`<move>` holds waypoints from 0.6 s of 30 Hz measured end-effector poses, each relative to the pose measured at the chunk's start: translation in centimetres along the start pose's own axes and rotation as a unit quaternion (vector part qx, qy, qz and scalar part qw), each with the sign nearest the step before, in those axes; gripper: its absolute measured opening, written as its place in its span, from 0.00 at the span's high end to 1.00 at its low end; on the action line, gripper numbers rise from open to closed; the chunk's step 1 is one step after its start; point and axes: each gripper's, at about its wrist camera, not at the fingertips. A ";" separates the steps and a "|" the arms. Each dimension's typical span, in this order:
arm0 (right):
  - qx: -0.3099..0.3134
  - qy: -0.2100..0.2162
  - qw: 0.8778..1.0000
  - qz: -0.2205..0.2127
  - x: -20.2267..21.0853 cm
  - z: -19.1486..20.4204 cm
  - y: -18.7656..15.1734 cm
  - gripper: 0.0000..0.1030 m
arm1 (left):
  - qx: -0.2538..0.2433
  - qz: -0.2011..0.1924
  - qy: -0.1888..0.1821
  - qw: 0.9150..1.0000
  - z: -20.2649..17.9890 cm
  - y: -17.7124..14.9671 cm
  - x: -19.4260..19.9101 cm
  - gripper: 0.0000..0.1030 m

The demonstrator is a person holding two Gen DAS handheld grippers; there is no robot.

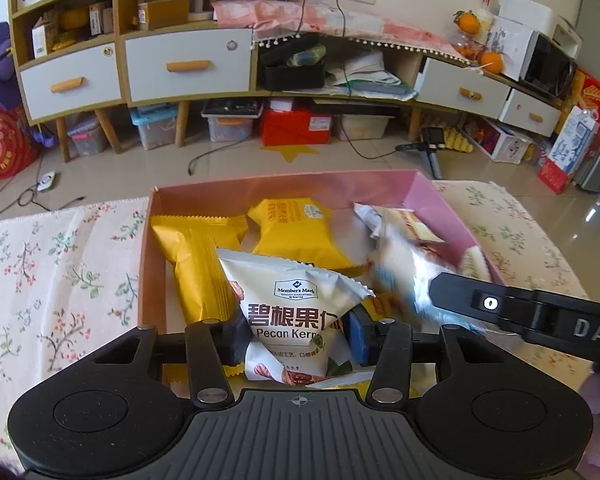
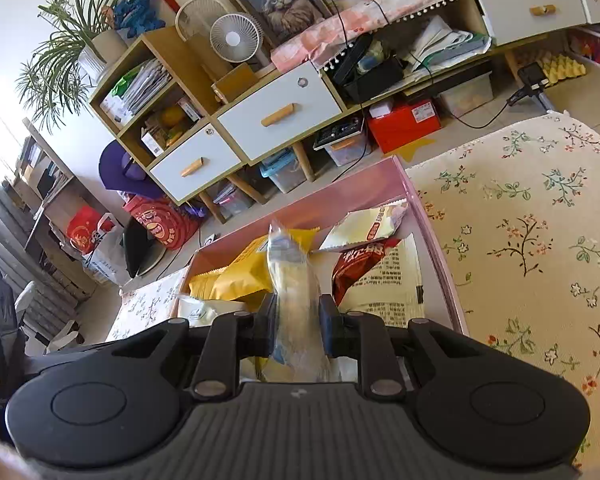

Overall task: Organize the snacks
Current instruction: 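Carry both bags into the pink box and open both tools to release them, then withdraw both open tools from the box toward the remaining snacks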

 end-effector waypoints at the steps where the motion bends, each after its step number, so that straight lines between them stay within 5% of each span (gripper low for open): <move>1: 0.001 -0.002 1.000 -0.002 -0.1 0.0 0.1 0.82 | 0.002 -0.001 0.005 1.000 0.1 0.0 -0.2 0.56; 8: 0.022 -0.009 1.000 -0.001 -0.2 0.6 0.0 0.75 | -0.005 -0.001 -0.005 1.000 0.0 -0.3 0.1 0.53; 18: 0.055 -0.015 0.998 -0.008 1.1 1.8 0.2 0.63 | 0.000 -0.004 -0.005 1.000 0.3 -1.5 2.4 0.36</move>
Point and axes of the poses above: each gripper's, at about its wrist camera, not at the fingertips, and x roughly against the way its jaws point, z to its left, y to its top, and after that the axes turned 4 degrees about y, right-handed
